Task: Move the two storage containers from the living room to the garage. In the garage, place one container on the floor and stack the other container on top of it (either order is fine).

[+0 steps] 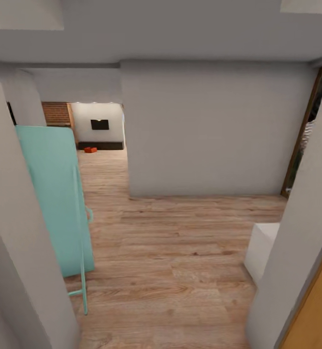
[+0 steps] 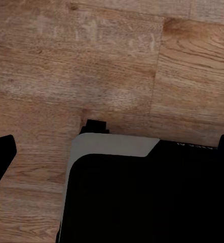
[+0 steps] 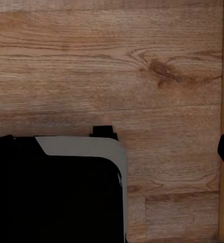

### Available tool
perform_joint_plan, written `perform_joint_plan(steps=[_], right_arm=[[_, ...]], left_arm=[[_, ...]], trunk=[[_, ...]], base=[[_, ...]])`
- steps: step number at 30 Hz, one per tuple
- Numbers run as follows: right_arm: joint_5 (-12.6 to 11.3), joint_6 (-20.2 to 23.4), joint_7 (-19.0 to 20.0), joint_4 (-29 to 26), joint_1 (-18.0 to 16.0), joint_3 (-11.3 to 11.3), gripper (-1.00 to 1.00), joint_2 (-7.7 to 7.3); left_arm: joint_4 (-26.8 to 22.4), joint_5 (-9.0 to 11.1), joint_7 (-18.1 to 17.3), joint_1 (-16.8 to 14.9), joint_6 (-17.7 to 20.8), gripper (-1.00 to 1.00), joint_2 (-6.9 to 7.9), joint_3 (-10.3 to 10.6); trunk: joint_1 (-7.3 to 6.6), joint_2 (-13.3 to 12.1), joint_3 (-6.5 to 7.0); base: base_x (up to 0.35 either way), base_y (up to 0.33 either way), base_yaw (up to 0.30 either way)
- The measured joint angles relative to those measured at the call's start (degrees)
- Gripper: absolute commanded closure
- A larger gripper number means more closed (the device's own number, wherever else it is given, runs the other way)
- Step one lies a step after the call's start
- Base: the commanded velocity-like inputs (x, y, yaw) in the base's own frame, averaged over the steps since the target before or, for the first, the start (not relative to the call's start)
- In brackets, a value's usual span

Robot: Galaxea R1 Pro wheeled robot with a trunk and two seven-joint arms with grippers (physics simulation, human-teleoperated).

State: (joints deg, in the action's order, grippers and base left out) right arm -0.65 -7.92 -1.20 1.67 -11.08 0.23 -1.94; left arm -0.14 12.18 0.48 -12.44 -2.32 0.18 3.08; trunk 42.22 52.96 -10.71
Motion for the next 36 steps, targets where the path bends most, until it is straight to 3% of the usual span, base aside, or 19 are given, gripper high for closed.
perform_joint_plan(steps=[36], right_arm=[[-0.32,-0.17,-0.04,0.0,0.0,-0.32,-1.0,0.39]], left_arm=[[0.0,-0.03,0.01,0.0,-0.17,-1.0,0.0,0.0]], trunk=[[0.0,0.0,0.0]], base=[[0.322,0.0,0.0]])
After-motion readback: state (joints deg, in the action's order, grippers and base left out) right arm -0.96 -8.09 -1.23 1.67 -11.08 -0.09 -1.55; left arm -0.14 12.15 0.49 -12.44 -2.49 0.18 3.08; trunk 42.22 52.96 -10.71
